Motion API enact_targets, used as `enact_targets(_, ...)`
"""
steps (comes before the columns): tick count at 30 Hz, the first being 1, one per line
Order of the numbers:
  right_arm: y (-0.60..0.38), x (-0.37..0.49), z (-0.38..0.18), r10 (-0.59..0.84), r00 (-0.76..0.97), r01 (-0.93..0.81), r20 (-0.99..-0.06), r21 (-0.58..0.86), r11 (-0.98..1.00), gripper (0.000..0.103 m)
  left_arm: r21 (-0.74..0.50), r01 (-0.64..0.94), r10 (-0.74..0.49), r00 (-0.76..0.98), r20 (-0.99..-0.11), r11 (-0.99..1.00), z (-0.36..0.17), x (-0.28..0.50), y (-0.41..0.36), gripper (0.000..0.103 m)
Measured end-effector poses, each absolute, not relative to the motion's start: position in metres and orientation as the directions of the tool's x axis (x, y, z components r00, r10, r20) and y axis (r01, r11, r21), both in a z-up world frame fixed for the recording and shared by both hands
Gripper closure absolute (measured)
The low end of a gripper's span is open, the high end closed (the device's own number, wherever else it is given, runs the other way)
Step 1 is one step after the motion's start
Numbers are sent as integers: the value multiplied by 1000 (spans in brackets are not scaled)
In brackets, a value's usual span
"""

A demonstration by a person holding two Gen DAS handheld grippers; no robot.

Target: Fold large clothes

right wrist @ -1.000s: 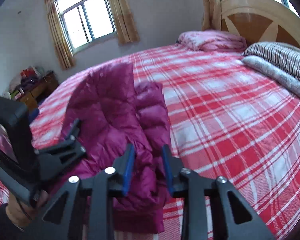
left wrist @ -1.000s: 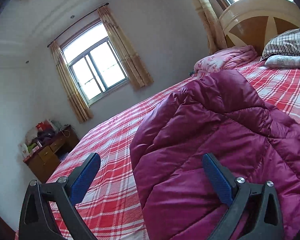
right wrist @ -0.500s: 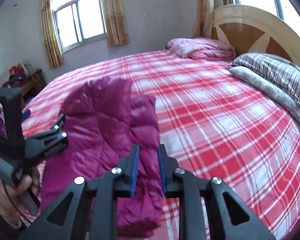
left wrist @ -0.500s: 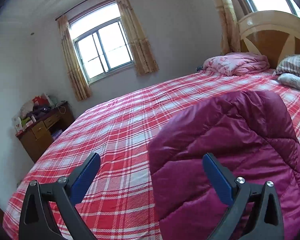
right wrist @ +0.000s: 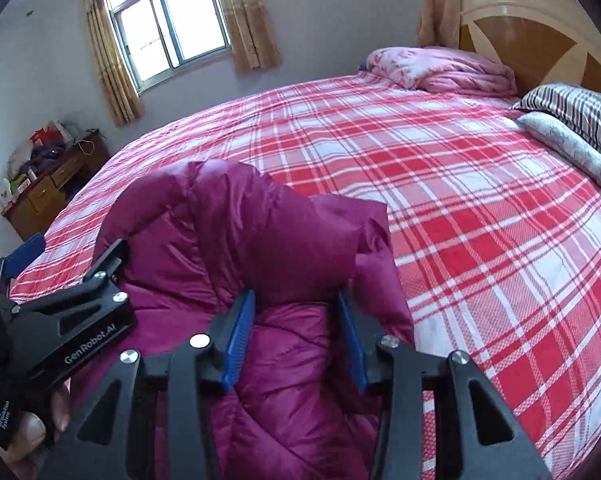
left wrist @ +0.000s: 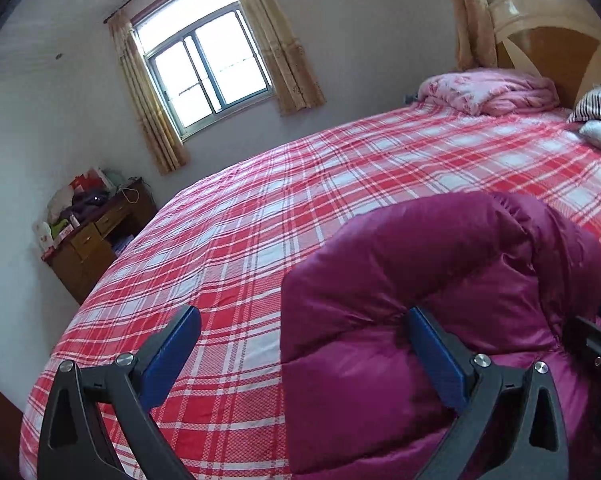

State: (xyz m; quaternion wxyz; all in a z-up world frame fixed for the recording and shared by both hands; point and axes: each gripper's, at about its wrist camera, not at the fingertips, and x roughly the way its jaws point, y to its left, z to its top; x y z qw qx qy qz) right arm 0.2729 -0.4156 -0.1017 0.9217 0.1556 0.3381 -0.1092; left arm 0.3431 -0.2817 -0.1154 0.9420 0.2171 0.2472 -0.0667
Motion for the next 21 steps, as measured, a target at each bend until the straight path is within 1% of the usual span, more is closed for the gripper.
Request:
enact_targets(5,-420,275,-114,-108,735,323,-669,205,924,55,417,238,6,863,-504,877,-134,347,-295,1)
enact_targets(11,-418,275,-124,-112,731,331,-673,206,921,55,382,265,-12,834,-552,885,-146,358,-294,1)
enact_targets(21,-418,280,-130,-114,717,339,-688,202,919,54,357,290,-30,811,-584,888,-156,363,-295,1)
